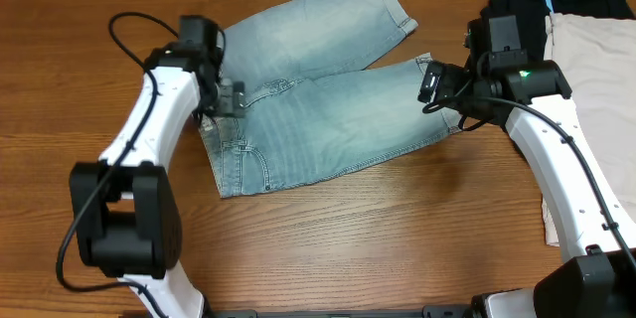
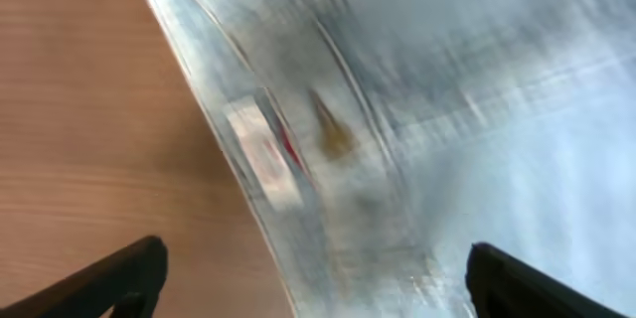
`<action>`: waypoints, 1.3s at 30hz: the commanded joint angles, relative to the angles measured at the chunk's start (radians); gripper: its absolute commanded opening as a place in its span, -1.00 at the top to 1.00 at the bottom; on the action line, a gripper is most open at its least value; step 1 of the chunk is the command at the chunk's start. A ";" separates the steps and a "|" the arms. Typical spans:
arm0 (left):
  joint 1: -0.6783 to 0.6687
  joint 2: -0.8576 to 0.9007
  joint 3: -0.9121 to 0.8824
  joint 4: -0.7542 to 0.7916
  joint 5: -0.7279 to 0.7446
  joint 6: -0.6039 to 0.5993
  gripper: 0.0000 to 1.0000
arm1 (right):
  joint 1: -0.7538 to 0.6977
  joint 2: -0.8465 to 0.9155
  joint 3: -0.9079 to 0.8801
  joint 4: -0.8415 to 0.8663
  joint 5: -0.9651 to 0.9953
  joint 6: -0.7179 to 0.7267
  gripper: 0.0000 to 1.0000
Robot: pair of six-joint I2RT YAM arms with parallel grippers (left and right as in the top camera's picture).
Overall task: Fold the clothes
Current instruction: 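Grasp the shorts' left waist corner and right leg hem with both grippers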
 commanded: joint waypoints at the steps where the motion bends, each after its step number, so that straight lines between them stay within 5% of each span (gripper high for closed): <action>1: -0.013 -0.034 0.020 -0.100 0.101 -0.158 -0.92 | -0.004 -0.009 0.013 0.000 0.035 -0.003 -1.00; 9: -0.053 -0.079 -0.089 -0.266 0.168 -0.332 -0.92 | -0.004 -0.009 0.013 -0.010 0.034 -0.002 -1.00; 23: -0.057 -0.153 -0.412 -0.085 0.177 -0.631 -0.60 | -0.004 -0.009 0.013 -0.010 0.034 -0.002 -1.00; 33: -0.057 -0.150 -0.524 0.078 0.151 -0.642 -0.59 | -0.004 -0.009 0.013 -0.010 0.034 -0.002 -1.00; 35: -0.057 -0.148 -0.542 0.095 0.166 -0.642 -0.46 | -0.004 -0.009 0.013 -0.010 0.034 -0.003 -1.00; 39: -0.056 -0.147 -0.555 0.103 0.167 -0.641 0.30 | -0.004 -0.009 0.008 -0.010 0.035 -0.002 -1.00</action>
